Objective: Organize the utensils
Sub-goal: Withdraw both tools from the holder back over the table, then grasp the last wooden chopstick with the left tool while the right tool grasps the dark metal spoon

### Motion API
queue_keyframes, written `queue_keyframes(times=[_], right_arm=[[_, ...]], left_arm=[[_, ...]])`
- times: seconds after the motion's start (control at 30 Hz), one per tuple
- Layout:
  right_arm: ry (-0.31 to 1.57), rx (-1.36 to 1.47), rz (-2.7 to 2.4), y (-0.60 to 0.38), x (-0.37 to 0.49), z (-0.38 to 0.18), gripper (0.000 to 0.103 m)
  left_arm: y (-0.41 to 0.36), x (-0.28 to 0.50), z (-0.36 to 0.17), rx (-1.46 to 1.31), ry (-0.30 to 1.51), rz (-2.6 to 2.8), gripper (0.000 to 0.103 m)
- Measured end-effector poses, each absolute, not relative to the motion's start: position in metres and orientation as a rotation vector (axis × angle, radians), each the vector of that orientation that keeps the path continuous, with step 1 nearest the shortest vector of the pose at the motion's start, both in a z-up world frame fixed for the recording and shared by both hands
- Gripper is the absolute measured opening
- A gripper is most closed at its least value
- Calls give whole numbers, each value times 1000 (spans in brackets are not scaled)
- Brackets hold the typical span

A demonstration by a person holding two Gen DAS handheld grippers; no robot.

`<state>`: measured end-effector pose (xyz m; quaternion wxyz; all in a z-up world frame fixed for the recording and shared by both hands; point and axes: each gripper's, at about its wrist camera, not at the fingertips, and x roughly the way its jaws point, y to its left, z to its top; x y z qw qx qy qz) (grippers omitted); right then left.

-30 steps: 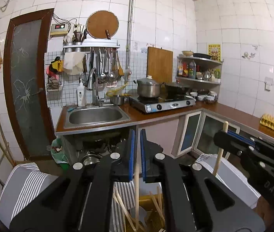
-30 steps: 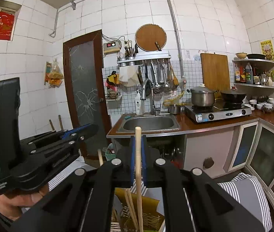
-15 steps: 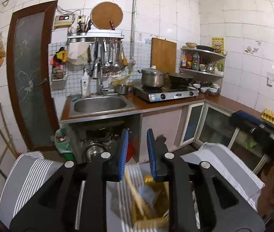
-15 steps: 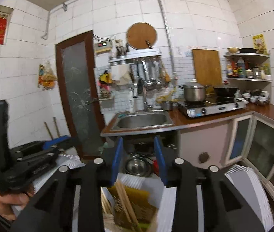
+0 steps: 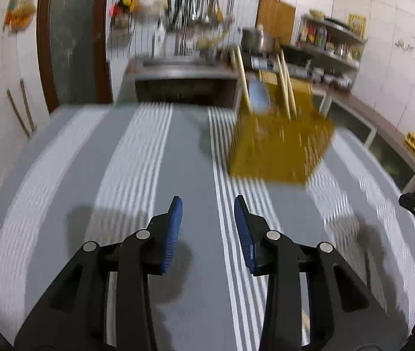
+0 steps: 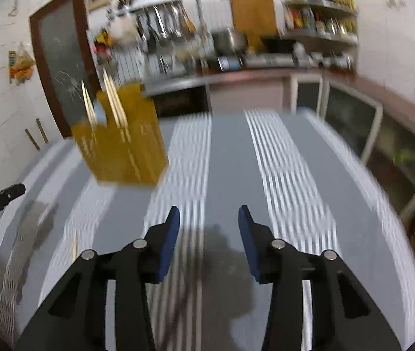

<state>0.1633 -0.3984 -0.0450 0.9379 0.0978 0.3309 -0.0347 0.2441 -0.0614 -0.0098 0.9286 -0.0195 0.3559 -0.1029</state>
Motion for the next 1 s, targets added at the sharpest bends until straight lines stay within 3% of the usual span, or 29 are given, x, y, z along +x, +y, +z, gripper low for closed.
queue_keyframes(times=[0.3, 1.0], right_arm=[[763, 230, -34, -391, 126, -89, 44], [834, 194, 2, -366, 146, -108, 44]], left_arm=[[-73, 189, -69, -57, 855, -281, 38], [-120, 216, -79, -40, 941, -303, 41]])
